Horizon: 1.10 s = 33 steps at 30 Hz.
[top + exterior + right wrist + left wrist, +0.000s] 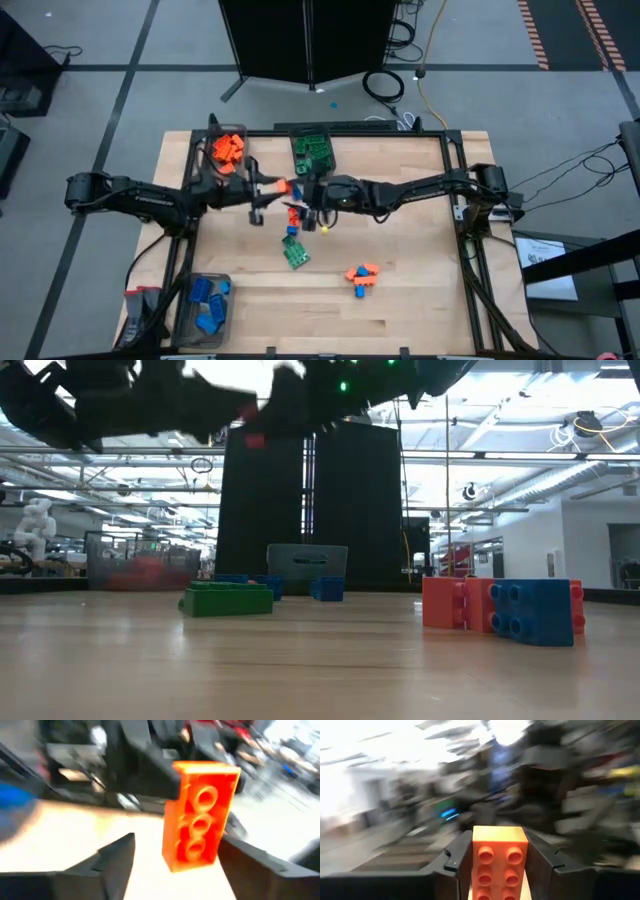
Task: Sort blocks
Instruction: Put the orange game piece into the top left black transparent bin
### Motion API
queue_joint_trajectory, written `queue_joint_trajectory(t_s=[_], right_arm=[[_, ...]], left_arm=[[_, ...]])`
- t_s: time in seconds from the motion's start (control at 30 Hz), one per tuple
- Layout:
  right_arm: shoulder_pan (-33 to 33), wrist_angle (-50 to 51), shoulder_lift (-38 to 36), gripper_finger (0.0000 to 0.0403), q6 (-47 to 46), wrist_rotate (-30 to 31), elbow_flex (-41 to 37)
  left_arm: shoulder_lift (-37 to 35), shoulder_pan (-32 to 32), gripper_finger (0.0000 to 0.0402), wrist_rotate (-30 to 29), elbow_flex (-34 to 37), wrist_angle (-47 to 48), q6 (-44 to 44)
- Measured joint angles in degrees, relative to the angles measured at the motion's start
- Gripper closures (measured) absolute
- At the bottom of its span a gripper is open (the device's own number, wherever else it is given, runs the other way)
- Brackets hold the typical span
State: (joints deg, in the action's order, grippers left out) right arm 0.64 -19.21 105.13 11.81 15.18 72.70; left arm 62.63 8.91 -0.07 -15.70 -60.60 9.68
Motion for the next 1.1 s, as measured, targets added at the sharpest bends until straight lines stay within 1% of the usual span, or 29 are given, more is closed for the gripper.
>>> queue_joint_trajectory(t_s=[0.07, 0.1, 0.17, 0.23, 0.27, 0.3, 0.33, 0.47, 0.6, 0.7, 0.77, 0.87, 0.97, 1.1], right_arm=[[0.1, 4.9, -0.4, 0.0101, -0.7, 2.5, -0.1], [0.2, 6.1, -0.5, 0.0094, -1.3, 2.4, -0.1], [0.4, 9.3, -0.5, 0.0089, -3.2, 2.0, 0.0], [0.5, 11.4, -0.5, 0.0091, -4.2, 2.1, -0.1], [0.6, 12.3, -0.5, 0.0094, -4.4, 2.3, -0.1], [0.7, 12.9, -0.5, 0.0097, -4.7, 2.5, -0.1], [0.9, 13.4, -0.5, 0.0101, -4.8, 2.5, -0.1], [2.0, 15.0, -0.5, 0.0116, -5.1, 2.2, -0.1], [2.8, 15.6, -0.6, 0.0124, -5.1, 2.5, -0.1], [3.5, 16.8, -0.6, 0.0124, -5.2, 2.4, -0.1], [3.9, 17.7, -0.6, 0.0124, -5.2, 2.3, -0.1], [4.3, 18.8, -0.6, 0.0124, -5.2, 2.4, -0.1], [4.4, 20.8, -0.6, 0.0124, -5.6, 1.9, 0.0], [4.4, 25.1, -0.6, 0.0124, -8.3, -1.6, 0.0]], left_arm=[[-0.1, 0.2, 0.0277, -11.2, 0.0, 2.7, 1.3], [-0.1, 0.3, 0.0277, -18.1, 0.0, 3.9, 1.3], [-0.1, 0.3, 0.0277, -32.0, 0.0, 6.8, 1.2], [-0.1, 1.7, 0.0277, -44.8, 0.0, 9.7, 1.3], [-0.1, 2.6, 0.0277, -50.1, 0.0, 10.8, 1.3], [-0.1, 3.6, 0.0277, -53.3, 0.0, 11.9, 1.2], [-0.1, 4.7, 0.0277, -55.3, 0.0, 12.7, 1.3], [-0.1, 10.7, 0.0277, -60.1, 0.4, 15.1, 1.2], [-0.1, 16.4, 0.0277, -60.6, 1.1, 16.4, -0.6], [-0.1, 19.4, 0.0277, -60.5, 1.1, 19.2, -2.8], [-0.1, 20.9, 0.0268, -60.5, 1.1, 21.0, -4.5], [-0.1, 22.4, 0.0235, -58.4, 1.1, 23.1, -3.9], [-0.1, 22.9, 0.0192, -55.6, 1.1, 25.3, -2.0], [-0.1, 23.0, 0.0132, -55.7, 1.1, 27.6, -1.8]])
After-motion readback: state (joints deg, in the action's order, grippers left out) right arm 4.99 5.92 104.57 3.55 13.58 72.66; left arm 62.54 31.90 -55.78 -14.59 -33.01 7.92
